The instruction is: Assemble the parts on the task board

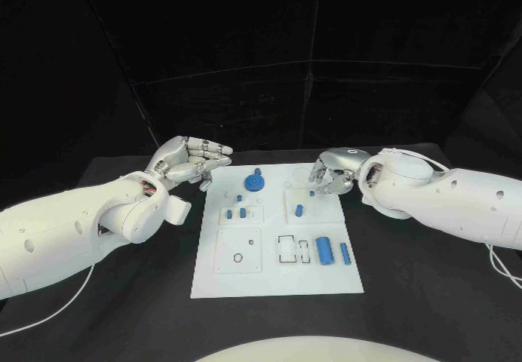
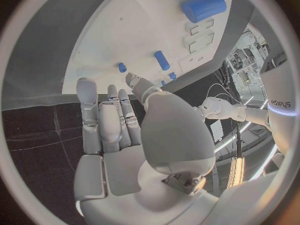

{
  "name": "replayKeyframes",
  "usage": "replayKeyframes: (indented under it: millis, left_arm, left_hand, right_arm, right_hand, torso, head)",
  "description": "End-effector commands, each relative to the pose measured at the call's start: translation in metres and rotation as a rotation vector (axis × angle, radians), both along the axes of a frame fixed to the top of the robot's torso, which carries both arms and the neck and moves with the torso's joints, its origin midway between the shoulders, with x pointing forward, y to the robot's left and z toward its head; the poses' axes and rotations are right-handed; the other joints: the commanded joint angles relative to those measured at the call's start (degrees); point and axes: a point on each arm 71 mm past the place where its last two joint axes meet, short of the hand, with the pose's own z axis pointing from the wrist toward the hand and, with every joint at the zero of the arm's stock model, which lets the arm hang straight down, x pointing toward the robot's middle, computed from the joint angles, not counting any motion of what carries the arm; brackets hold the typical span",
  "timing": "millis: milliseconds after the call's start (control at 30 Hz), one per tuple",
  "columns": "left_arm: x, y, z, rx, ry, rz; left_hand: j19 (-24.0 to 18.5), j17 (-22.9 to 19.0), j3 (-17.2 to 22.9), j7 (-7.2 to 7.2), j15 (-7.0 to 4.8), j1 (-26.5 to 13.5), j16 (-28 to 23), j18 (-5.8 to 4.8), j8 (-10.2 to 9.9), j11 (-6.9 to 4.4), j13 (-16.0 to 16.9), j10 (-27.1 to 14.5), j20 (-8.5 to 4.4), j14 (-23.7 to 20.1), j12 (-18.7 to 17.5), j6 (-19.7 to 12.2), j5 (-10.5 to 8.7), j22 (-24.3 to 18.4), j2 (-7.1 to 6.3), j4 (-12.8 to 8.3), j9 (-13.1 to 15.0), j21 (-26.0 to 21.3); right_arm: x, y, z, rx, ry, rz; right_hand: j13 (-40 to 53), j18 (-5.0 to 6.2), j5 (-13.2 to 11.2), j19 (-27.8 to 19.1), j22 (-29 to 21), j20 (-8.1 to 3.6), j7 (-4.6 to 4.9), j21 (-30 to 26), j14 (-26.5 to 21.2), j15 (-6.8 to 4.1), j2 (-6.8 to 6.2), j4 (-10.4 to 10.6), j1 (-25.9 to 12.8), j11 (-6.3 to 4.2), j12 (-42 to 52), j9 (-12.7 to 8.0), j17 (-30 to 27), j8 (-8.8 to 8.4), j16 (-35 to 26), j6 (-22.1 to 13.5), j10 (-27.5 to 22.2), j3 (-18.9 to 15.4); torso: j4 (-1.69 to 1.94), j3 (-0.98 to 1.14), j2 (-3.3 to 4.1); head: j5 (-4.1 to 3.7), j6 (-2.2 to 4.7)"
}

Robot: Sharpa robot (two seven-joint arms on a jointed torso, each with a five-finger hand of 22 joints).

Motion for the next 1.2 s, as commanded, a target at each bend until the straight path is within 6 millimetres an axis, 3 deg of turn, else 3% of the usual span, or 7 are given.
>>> replayKeyframes:
  millis: [33, 633, 1200]
  left_arm:
    - [0.000, 0.000, 0.003, -0.062, -0.013, 0.016]
    - [0.000, 0.000, 0.000, -0.061, 0.000, 0.015]
    - [0.000, 0.001, -0.001, -0.055, 0.016, 0.013]
  left_hand:
    - [-0.43, -0.10, -0.33, 0.52, -0.03, -0.35, -0.30, 0.77, -0.01, 0.31, 0.09, 0.03, 0.07, -0.52, -0.28, 0.08, 0.29, -0.10, 0.38, 0.02, -0.08, -0.25]
    - [-0.58, -0.32, -0.40, 0.59, -0.01, -0.42, -0.38, 0.85, -0.01, 0.34, 0.10, 0.05, 0.09, -0.60, -0.27, 0.07, 0.29, -0.43, 0.43, 0.08, -0.09, -0.64]
    - [-0.68, -0.28, -0.46, 0.62, 0.02, -0.47, -0.36, 0.90, -0.02, 0.37, 0.11, 0.04, 0.12, -0.62, -0.28, 0.07, 0.29, -0.64, 0.47, 0.13, -0.09, -0.90]
  right_arm:
    - [0.000, 0.002, -0.002, -0.030, -0.006, 0.012]
    - [0.003, 0.007, -0.021, -0.047, 0.034, 0.012]
    - [0.003, 0.016, -0.029, -0.083, 0.076, 0.030]
  right_hand:
    - [0.08, -1.19, -0.05, 0.32, 0.87, 0.33, 0.01, 0.77, 2.59, 0.52, -0.05, 0.24, -0.34, 0.13, -0.29, 0.10, 0.66, 0.04, 0.74, -0.40, -0.17, 0.13]
    - [0.12, -1.82, -0.05, 2.12, 5.94, 0.21, -0.36, 4.94, 2.45, 0.22, 0.84, -0.10, 0.79, -0.32, 0.01, 0.36, 0.94, 0.47, 1.97, 1.16, 1.64, 2.20]
    - [0.35, -2.69, -0.57, 4.22, 11.54, -0.53, -1.47, 9.10, 2.57, -0.67, 1.61, -0.25, 0.99, -1.49, 0.10, 0.73, 1.74, 1.29, 3.55, 4.44, 5.36, 4.47]
  torso:
    - [-0.01, 0.03, 0.02]
    - [-0.03, 0.00, 0.06]
    - [-0.07, -0.04, 0.05]
  head:
    - [0.12, 0.03]
    - [0.19, -0.36]
    - [0.44, -0.66]
